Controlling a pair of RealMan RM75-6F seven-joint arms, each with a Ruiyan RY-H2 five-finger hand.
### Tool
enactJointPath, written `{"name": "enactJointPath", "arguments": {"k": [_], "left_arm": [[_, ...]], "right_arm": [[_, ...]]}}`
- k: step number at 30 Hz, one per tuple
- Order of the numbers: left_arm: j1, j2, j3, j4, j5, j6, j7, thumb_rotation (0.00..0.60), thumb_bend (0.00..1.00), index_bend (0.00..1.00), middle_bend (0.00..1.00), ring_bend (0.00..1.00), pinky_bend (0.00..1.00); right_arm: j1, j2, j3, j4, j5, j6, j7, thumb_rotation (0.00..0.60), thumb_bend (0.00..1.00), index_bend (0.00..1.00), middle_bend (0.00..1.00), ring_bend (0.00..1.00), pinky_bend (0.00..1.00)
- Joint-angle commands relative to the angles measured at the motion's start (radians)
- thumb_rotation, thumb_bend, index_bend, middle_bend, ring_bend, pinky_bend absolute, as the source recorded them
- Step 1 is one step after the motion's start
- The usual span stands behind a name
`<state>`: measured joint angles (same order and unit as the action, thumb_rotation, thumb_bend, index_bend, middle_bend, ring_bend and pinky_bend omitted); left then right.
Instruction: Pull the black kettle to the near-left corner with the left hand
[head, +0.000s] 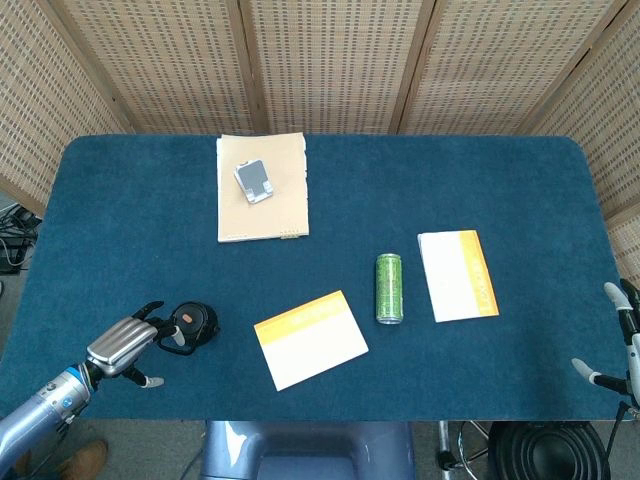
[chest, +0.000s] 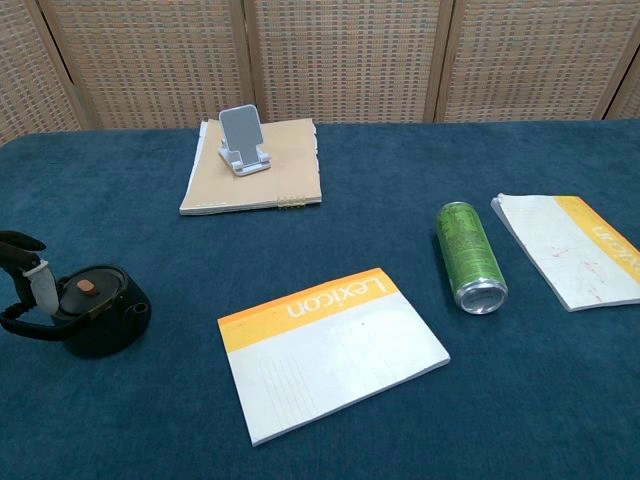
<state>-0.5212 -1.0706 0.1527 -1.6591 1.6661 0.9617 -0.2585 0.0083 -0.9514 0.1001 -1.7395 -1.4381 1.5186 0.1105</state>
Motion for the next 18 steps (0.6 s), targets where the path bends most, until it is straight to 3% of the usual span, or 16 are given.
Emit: {"name": "enactJointPath", "arguments": {"k": [1, 18], "left_arm": [[-0.004, 0.0, 0.001, 0.0, -0.002, -0.006, -0.006, 0.6, 0.0, 0.37, 0.34, 0.32, 0.0], [-0.036, -0.013, 0.007, -0.015, -0.051, -0.101, 0.06, 0.6, 0.0, 0.39, 0.34, 0.32, 0.0]], "right_arm": [[0.001, -0.001, 0.0, 0.0, 0.001, -0.002, -0.001, 0.6, 0.0, 0.0, 0.0, 0.0, 0.0], [0.006, -0.006, 0.0, 0.001, 0.006, -0.009, -0.011, 0.6, 0.0, 0.0, 0.0, 0.0, 0.0]]}}
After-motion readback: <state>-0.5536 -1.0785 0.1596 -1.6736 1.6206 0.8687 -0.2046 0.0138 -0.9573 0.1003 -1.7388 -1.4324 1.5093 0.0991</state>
